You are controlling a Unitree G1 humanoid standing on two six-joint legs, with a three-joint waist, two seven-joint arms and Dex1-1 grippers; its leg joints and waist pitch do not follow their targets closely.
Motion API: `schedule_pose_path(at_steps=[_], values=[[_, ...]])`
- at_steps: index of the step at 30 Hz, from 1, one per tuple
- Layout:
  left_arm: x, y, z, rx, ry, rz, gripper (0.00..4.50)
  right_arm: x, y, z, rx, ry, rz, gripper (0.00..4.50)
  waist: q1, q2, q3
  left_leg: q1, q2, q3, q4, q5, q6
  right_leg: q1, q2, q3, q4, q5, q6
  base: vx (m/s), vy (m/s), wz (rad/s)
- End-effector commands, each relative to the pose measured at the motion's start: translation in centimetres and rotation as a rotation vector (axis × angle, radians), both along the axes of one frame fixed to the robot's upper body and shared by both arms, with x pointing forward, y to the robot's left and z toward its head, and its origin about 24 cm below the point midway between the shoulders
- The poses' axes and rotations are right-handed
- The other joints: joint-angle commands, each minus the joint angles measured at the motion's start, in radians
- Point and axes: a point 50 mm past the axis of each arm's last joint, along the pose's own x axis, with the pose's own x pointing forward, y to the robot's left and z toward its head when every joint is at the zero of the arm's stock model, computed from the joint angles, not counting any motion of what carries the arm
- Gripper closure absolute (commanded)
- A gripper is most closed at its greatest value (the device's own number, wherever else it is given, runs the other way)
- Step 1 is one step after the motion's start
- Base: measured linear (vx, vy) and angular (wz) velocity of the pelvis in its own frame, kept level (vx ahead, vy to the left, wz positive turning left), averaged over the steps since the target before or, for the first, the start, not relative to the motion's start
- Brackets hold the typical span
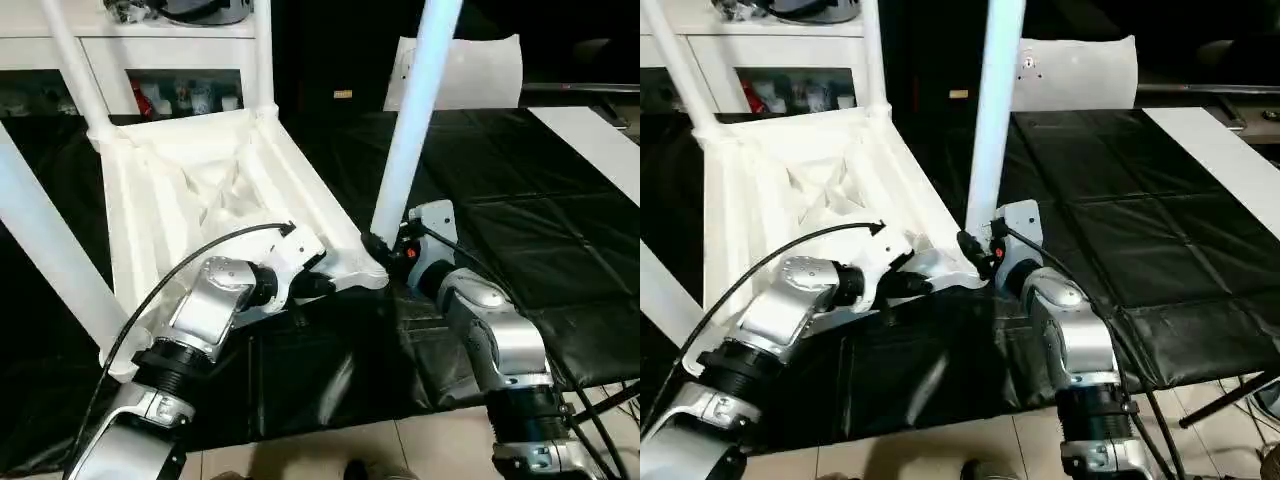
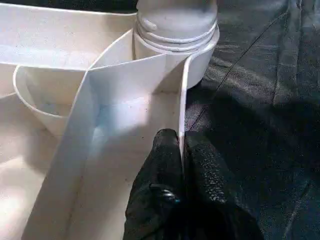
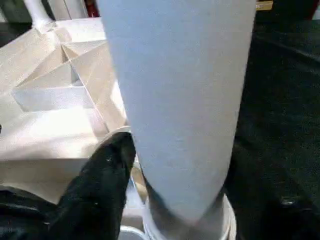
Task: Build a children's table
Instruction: Rotate leg to tighten
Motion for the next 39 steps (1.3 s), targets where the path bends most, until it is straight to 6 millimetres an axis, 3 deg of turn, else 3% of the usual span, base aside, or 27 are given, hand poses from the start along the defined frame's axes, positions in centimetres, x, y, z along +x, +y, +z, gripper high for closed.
schedule_pose_path(at_steps=[1,4,9,11,13,14,16,20,22,28,33,35,39], values=[[0.0,-2.8,2.2,-0.117,-0.105,-0.069,4.50,-1.6,4.6,0.0,0.098,0.016,0.236,1.37,0.003,0.001,-0.061,0.003,0.060,-0.031,-0.086,-0.315,0.019,0.035,-0.073,0.057,-0.065,-0.424,-0.124,0.000,0.000,0.00],[-0.1,-2.1,2.1,-0.100,-0.109,-0.087,4.50,-1.7,3.9,0.0,0.088,-0.003,0.234,1.13,0.011,0.003,-0.064,0.004,0.059,-0.022,-0.084,-0.282,0.032,0.037,-0.072,0.062,-0.059,-0.381,-0.154,0.000,0.000,0.00],[-0.4,0.1,1.8,-0.035,-0.125,-0.178,4.50,-2.0,0.8,0.3,0.064,-0.060,0.289,0.71,0.024,-0.005,-0.066,-0.003,0.053,-0.017,-0.075,-0.248,0.056,0.038,-0.073,0.068,-0.057,-0.418,-0.136,0.000,0.000,0.00],[-0.6,1.2,1.7,-0.028,-0.128,-0.229,4.50,-2.3,-0.6,0.4,0.025,-0.072,0.352,0.57,0.032,-0.007,-0.072,-0.003,0.055,-0.016,-0.072,-0.213,0.060,0.040,-0.073,0.067,-0.052,-0.397,-0.136,0.000,0.000,0.00],[-0.6,1.8,1.7,-0.013,-0.137,-0.269,4.50,-2.4,-1.4,0.5,0.004,-0.077,0.401,0.45,0.038,-0.008,-0.070,-0.004,0.054,-0.014,-0.071,-0.205,0.069,0.038,-0.069,0.068,-0.050,-0.392,-0.136,0.000,0.000,0.00],[-0.7,2.4,1.7,0.007,-0.131,-0.315,4.50,-2.6,-2.1,0.6,-0.016,-0.073,0.456,0.30,0.039,-0.013,-0.073,-0.005,0.055,-0.013,-0.069,-0.194,0.069,0.039,-0.069,0.069,-0.044,-0.378,-0.143,0.000,0.000,0.00],[-0.8,2.9,1.7,0.020,-0.119,-0.370,4.50,-2.9,-2.8,0.6,-0.042,-0.064,0.515,0.17,0.045,-0.013,-0.075,-0.004,0.058,-0.013,-0.069,-0.174,0.075,0.040,-0.068,0.069,-0.035,-0.338,-0.161,0.000,0.000,0.00],[-0.6,3.4,2.1,0.003,-0.119,-0.432,4.50,-3.3,-3.8,0.7,-0.057,-0.051,0.617,0.17,0.053,-0.013,-0.075,0.000,0.061,-0.010,-0.067,-0.168,0.080,0.037,-0.068,0.070,-0.031,-0.310,-0.180,0.000,0.000,0.00],[-0.6,3.8,2.3,0.005,-0.094,-0.490,4.50,-3.4,-4.3,0.7,-0.053,-0.049,0.669,0.17,0.065,-0.014,-0.075,0.008,0.064,-0.008,-0.068,-0.180,0.067,0.034,-0.071,0.073,-0.030,-0.314,-0.191,0.000,0.000,0.00],[-0.6,4.4,2.2,0.053,-0.059,-0.621,4.50,-3.2,-5.1,1.0,-0.037,-0.043,0.786,0.17,0.079,-0.011,-0.074,0.009,0.064,-0.007,-0.067,-0.187,0.058,0.034,-0.072,0.074,-0.029,-0.309,-0.200,0.000,0.000,0.00],[-0.7,4.3,2.3,0.070,-0.028,-0.723,4.50,-2.9,-5.5,1.0,-0.051,-0.017,0.881,0.50,0.094,-0.013,-0.076,0.009,0.068,-0.004,-0.066,-0.172,0.056,0.033,-0.072,0.074,-0.023,-0.294,-0.211,0.000,0.000,0.00],[-0.8,4.2,2.4,0.069,-0.022,-0.744,4.50,-2.9,-5.5,1.0,-0.056,-0.011,0.900,0.93,0.100,-0.014,-0.076,0.009,0.069,-0.002,-0.065,-0.161,0.058,0.033,-0.072,0.075,-0.020,-0.277,-0.217,0.000,0.000,0.00],[-0.8,3.9,2.4,0.073,-0.017,-0.774,4.50,-2.8,-5.4,1.0,-0.050,0.006,0.951,1.06,0.114,-0.020,-0.079,0.007,0.069,-0.001,-0.063,-0.135,0.066,0.035,-0.072,0.075,-0.013,-0.255,-0.221,0.000,0.000,0.00]])
